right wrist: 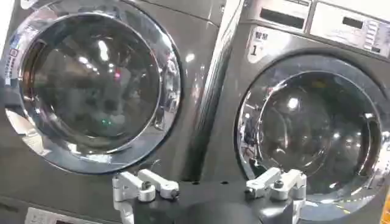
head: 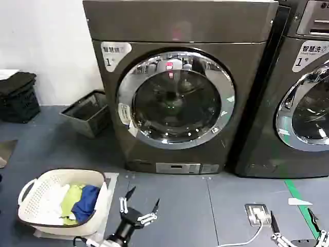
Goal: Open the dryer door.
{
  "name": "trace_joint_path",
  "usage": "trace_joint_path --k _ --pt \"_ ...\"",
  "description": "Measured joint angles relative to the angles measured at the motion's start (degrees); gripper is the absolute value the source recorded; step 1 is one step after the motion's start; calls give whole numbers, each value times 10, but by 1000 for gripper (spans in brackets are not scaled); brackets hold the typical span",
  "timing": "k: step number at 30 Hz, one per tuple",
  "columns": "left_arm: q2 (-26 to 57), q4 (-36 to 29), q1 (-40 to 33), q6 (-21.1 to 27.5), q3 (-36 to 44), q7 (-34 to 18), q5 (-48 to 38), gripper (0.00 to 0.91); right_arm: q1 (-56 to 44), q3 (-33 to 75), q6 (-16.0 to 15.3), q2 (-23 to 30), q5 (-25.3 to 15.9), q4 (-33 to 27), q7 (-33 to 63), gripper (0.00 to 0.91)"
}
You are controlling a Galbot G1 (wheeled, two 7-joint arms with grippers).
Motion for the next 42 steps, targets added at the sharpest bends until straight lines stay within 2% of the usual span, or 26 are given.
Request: trace_joint_path --k 4,10,22,30,35,42 --pt "0 -3 2 1 0 0 0 907 12 0 -21 -11 -3 -2 -3 907" --pt "0 -9 6 2 -1 1 0 907 42 -5 -73 -38 12 -1 -10 907" --pt "1 -24 14 5 -1 3 0 907 147 -35 -219 -141 74 1 -22 907" --pt "4 -30 20 5 -1 4 1 907 235 -85 -248 -200 90 -39 -23 907" --pt "5 -34 23 6 -1 4 1 907 306 -131 -254 -247 122 -70 -21 907" --pt "3 -40 28 6 -1 4 3 907 412 -213 -260 -302 135 -119 -6 907"
